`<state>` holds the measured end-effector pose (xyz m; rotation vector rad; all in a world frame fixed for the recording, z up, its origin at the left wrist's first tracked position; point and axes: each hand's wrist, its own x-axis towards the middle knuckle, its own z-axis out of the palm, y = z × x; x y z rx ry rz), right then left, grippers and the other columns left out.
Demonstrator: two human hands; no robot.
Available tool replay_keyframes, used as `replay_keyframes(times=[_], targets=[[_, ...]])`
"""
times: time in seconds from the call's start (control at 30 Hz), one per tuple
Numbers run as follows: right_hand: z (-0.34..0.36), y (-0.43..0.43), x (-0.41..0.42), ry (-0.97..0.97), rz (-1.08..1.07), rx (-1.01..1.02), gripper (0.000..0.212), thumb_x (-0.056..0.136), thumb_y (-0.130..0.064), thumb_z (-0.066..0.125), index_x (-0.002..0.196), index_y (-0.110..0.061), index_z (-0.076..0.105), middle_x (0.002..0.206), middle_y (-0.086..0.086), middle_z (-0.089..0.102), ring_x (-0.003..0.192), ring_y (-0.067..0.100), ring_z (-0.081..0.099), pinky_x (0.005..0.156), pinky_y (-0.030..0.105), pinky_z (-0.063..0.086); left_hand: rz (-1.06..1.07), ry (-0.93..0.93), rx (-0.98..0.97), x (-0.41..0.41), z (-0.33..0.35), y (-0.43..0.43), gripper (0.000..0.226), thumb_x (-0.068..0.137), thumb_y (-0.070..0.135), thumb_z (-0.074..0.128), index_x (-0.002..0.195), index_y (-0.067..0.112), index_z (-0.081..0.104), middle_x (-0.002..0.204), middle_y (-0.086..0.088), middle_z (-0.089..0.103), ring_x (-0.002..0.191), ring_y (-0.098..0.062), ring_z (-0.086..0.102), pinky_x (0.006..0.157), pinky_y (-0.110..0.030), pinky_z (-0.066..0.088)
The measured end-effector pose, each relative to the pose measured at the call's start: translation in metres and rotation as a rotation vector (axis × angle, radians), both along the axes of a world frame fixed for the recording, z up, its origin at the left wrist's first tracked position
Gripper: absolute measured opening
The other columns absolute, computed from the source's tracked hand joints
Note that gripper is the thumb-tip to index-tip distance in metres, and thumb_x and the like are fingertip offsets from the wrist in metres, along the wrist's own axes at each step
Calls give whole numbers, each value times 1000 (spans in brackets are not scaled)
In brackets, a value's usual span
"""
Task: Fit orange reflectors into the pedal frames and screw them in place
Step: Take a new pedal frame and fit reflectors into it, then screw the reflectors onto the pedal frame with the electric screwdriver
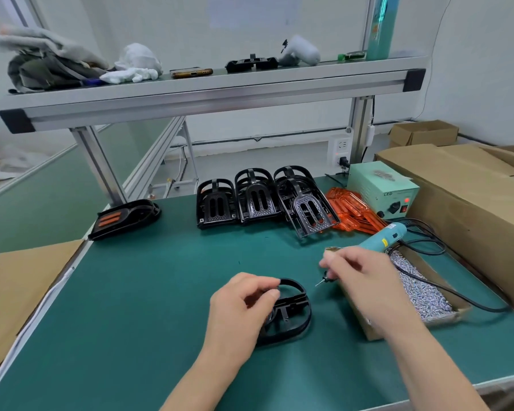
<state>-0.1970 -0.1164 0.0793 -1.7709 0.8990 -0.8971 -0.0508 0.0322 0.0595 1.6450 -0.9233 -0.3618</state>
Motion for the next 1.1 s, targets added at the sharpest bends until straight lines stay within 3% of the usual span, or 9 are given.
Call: replay_keyframes(times=[0.2,0.37,0.53,0.63,0.7,0.8,0.87,0.97,1.1], targets=[[-6,39,38,-165,230,161,37,99,-22,62,65,-9,66,56,-3,56,50,5,41,52,17,33,-59,407,-70,-10,9,-12,17,85,15,75,92,28,82,94,4,78,93,-8,71,74,-16,51],[-12,49,47,-154,203,116,42,98,-24,65,56,-16,62,47,-11,50,48,2,40,52,16,32,24,437,-122,-5,0,-7,16,83,16,76,90,29,82,95,-2,76,89,-17,69,75,-27,51],[-11,50,51,-164,273,231,41,97,-29,66,58,-18,66,54,-2,58,46,4,44,48,16,34,45,504,-223,-6,-2,-8,20,73,31,80,90,20,81,90,-9,75,86,-22,68,81,-39,53],[-10,46,48,-85,230,164,44,97,-40,63,61,-16,68,59,-3,64,51,7,52,51,18,40,5,560,-268,-5,2,-9,23,70,29,86,87,14,80,85,-7,75,78,-16,65,76,-29,52],[-10,32,41,-93,-4,47,38,97,-42,63,70,-15,67,68,-4,67,63,9,57,62,23,45,-1,517,-253,1,6,-7,22,68,34,80,80,16,77,79,0,72,72,-10,60,70,-19,50],[-15,-6,20,-298,-354,146,35,95,-35,66,88,-1,60,79,2,57,67,13,51,68,28,40,11,351,-142,15,6,3,14,76,34,75,76,20,72,71,7,64,66,-7,55,64,-16,48],[-23,-28,8,-348,-406,281,46,96,-32,65,111,11,55,91,7,52,73,21,45,74,32,40,52,233,-74,25,4,11,9,83,24,77,76,23,72,70,10,66,65,-5,56,64,-14,47],[-34,-44,3,-308,-415,474,64,96,-30,66,147,-5,35,117,14,56,83,19,53,69,28,43,111,90,5,34,-3,17,16,83,19,78,74,30,72,73,8,70,66,-4,61,64,-14,48],[-35,-54,12,-287,-398,546,58,95,-27,68,140,-4,40,114,17,62,78,19,59,58,28,45,126,-107,73,35,-8,20,22,82,15,77,70,30,68,78,13,66,69,-3,59,65,-10,44]])
